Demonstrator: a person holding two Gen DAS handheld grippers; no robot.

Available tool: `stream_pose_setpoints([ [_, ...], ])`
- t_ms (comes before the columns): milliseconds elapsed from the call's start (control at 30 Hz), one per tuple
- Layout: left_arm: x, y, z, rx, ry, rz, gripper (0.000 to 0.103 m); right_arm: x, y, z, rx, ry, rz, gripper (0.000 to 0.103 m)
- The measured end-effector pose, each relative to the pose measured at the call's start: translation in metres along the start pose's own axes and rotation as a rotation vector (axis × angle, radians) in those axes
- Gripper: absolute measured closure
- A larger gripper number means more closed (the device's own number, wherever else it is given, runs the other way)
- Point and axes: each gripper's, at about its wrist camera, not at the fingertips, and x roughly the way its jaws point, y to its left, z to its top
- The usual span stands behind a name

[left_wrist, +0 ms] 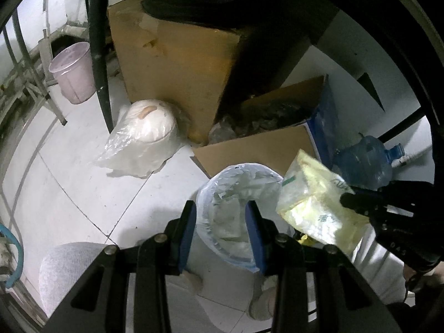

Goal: Collect trash
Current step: 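Open the left gripper to drop the bag while the right gripper releases the package into the bin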

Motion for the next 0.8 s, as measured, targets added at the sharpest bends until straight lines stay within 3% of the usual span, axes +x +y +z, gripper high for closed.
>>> stream_pose_setpoints([
  [167,0.002,0.007,0.0,-0.012,0.007,-0.004,0.067,0.011,0.003,0.005,-0.006,0.025,0.004,0.082],
  [800,-0.02,-0.008,-0.002,0.017,-0.036,-0.002,0.067,-0.01,0.008,-0.003,-0.015,-0.01,0.002,0.082],
])
